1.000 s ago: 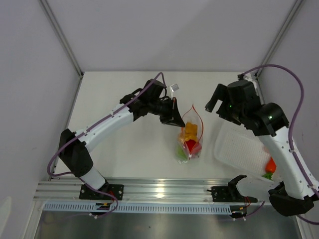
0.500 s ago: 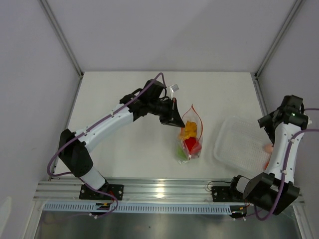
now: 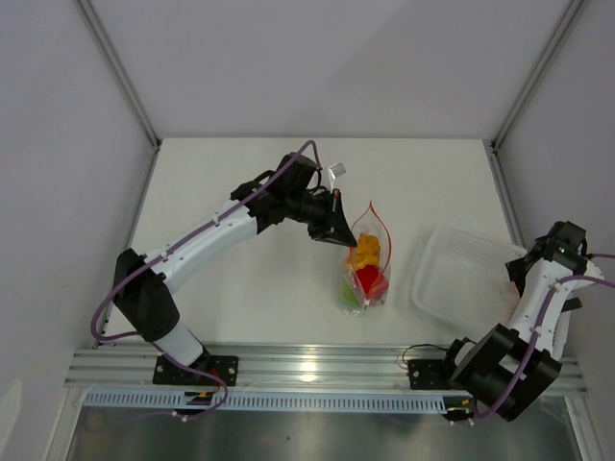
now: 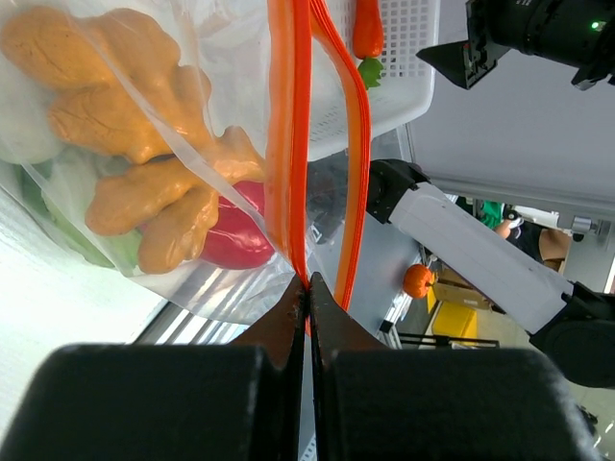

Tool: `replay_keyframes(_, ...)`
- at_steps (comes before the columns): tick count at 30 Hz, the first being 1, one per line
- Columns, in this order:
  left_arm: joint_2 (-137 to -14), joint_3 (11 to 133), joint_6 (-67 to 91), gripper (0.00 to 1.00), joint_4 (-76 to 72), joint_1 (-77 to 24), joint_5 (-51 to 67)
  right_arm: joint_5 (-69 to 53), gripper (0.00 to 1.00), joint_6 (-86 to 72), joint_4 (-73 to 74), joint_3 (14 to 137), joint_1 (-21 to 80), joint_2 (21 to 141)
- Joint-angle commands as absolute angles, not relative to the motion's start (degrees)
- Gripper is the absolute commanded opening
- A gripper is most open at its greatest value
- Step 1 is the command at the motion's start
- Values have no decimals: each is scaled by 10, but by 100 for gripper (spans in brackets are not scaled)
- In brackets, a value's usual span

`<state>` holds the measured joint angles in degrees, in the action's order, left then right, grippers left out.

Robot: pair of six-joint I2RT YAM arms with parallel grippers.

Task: Place the food in the zip-top bag and seal the zipper
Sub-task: Pick up the fake vegetable from the bin.

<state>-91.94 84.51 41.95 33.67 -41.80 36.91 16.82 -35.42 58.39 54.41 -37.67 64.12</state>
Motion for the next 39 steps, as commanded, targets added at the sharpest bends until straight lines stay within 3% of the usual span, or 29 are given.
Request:
replay_keyframes(1, -897, 856, 404, 0, 339, -414, 388, 193, 93, -354, 493, 522, -388, 608)
replay_keyframes(10, -895, 836, 422, 1, 306, -413, 407, 214, 92, -323, 457, 521, -393, 721)
replay_keyframes(15, -893, 835, 418, 1, 307, -413, 415, 166, 85, -324, 414, 483, -446, 740)
replay_keyframes(22, -907, 846, 419, 1, 296, -408, 438, 146, 85, -322, 400, 479, -490, 813)
replay_keyframes(30, -912, 846, 422, 1, 280, -398, 462, 137, 82, -331, 374, 461, -487, 830)
replay_keyframes(39, -908, 824, 425, 1, 258, -381, 479, 173, 79, -383, 374, 437, -388, 838)
